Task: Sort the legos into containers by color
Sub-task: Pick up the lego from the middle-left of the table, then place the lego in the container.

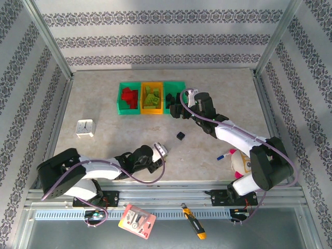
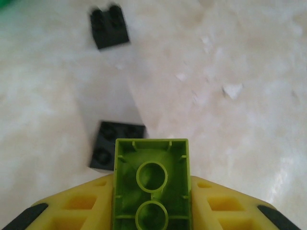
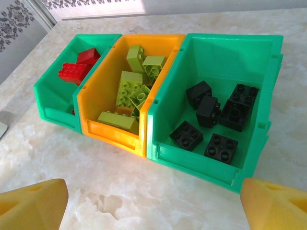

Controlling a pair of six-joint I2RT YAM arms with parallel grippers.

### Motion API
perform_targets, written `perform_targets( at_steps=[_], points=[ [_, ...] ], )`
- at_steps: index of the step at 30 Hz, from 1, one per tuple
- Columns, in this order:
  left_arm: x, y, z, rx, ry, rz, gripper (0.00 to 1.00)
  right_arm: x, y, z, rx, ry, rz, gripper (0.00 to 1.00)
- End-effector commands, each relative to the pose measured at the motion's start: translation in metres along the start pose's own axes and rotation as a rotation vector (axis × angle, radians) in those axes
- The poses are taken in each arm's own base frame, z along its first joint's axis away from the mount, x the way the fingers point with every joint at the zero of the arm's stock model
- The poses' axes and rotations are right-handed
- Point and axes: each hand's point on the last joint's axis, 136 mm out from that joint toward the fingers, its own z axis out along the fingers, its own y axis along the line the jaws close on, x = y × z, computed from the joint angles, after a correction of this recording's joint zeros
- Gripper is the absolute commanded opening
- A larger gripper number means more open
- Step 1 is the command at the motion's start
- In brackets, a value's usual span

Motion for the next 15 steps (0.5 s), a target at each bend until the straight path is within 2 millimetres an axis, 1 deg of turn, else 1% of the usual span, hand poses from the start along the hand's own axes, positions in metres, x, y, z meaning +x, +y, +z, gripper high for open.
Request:
perform_targets(
  at_steps=[1, 4, 6, 8, 10, 13, 15],
  points=[
    [-0.02, 0.038, -0.013, -0.15, -0.046, -0.108, 0.19, -0.021, 0.011, -0.009, -0.041, -0.043, -0.006, 0.92],
    [-0.042, 0.069, -0.021, -0.217, -0.083, -0.173, 0.18, -0.022, 0.012, -0.011, -0.046, -0.045, -0.003, 0.93],
    [-0.057, 0.095, -0.025, -0.262, -0.112, -0.22, 0.17, -0.02, 0.014, -0.01, -0.05, -0.041, -0.007, 0.92],
    [-0.07, 0.126, -0.026, -0.305, -0.129, -0.285, 0.16, -0.016, 0.013, -0.007, -0.048, -0.03, -0.013, 0.92],
    [-0.077, 0.154, -0.022, -0.363, -0.116, -0.32, 0.15, -0.013, 0.012, -0.005, -0.045, -0.023, -0.012, 0.92],
    [-0.09, 0.192, -0.009, -0.431, -0.097, -0.344, 0.15, -0.01, 0.012, -0.004, -0.045, -0.018, -0.009, 0.92],
    [-0.094, 0.216, 0.001, -0.47, -0.074, -0.393, 0.15, -0.01, 0.013, -0.004, -0.044, -0.018, -0.01, 0.92]
  ],
)
